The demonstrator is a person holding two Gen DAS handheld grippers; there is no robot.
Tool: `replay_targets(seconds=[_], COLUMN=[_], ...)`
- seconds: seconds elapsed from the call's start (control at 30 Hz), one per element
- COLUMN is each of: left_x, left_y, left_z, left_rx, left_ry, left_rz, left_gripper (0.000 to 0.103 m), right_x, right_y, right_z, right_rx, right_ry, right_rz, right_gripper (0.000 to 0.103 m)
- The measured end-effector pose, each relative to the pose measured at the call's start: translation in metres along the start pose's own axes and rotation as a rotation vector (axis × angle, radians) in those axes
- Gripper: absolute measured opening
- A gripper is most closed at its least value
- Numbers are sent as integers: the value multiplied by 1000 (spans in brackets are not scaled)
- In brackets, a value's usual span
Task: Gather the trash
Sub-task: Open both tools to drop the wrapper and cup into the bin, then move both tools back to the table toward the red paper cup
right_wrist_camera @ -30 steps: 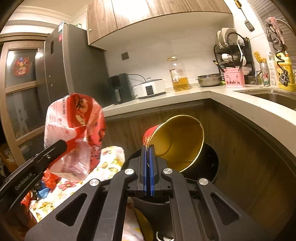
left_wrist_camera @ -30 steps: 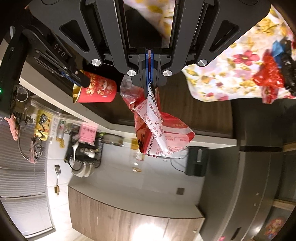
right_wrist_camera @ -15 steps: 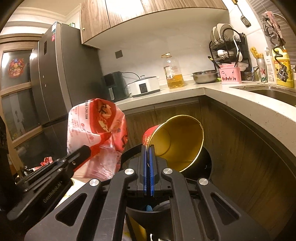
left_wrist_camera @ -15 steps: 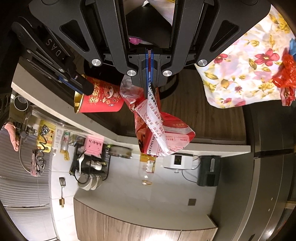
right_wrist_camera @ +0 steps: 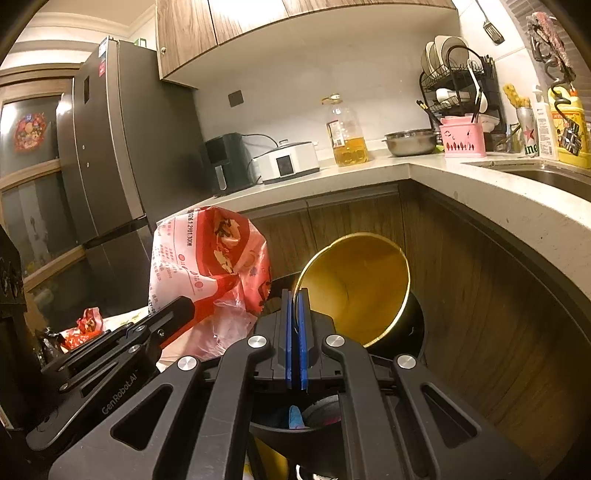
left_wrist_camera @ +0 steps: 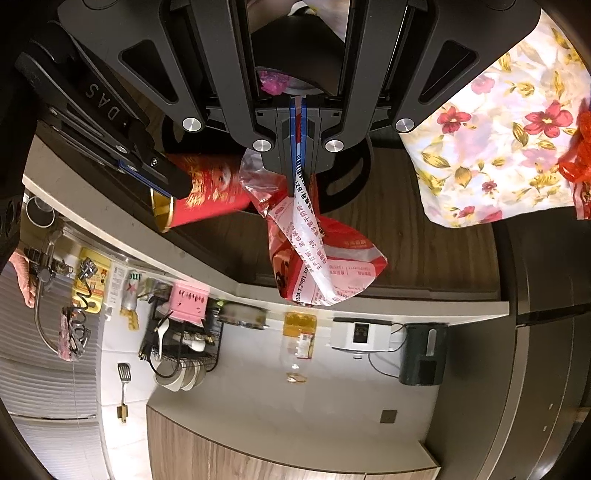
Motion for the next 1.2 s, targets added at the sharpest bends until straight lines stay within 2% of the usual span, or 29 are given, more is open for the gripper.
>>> replay_targets(seconds=[0.07, 0.23, 0.33, 0.4, 0.43, 0.5, 0.6, 0.7, 0.77, 0.87, 1.03, 1.2], left_x=[-1, 2, 5, 10, 11, 17, 26, 33, 40, 49, 64, 93], left_y=[1, 4, 6, 6, 6, 6, 7, 8, 10, 13, 19, 28], left_z=[-2, -5, -4, 1, 3, 10, 21, 32, 41, 55, 82, 116], left_rx=[7, 24, 21, 9, 4, -8, -24, -34, -38, -43, -61, -88], left_ry=[0, -10, -26, -35, -39, -65, -93, -129, -160, -180, -225, -314], left_rz=[-6, -5, 0, 17, 22, 30, 45, 49, 55, 76, 88, 116], left_gripper=[1, 14, 29, 46, 49, 61, 70, 76, 80, 85, 88, 89], right_x=[-2, -7, -7, -7, -6, -5, -2, 3, 6, 13, 28, 51], right_y=[0, 0, 1, 1, 1, 3, 4, 5, 6, 7, 11, 16], right_z=[-1, 2, 5, 7, 7, 10, 15, 19, 22, 28, 37, 45], right_rx=[2, -4, -5, -7, -8, -13, -23, -28, -34, -44, -56, -63], right_ry=[-3, 3, 11, 14, 16, 16, 14, 10, 8, -2, -17, -48], right_rz=[-6, -19, -23, -24, -24, -25, -35, -37, -35, -28, -16, 7], right_gripper=[7, 23, 24, 27, 29, 33, 50, 57, 66, 72, 75, 77])
Point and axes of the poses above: each gripper's, at about its wrist camera, not at the fingertips, and z roughly against the way its jaws point, x to its left, y to its underside, the point moved 6 cm from there along -z, roughly the way its jaws point, and after that the axes turned 2 degrees about x, right-handed, at the moved point
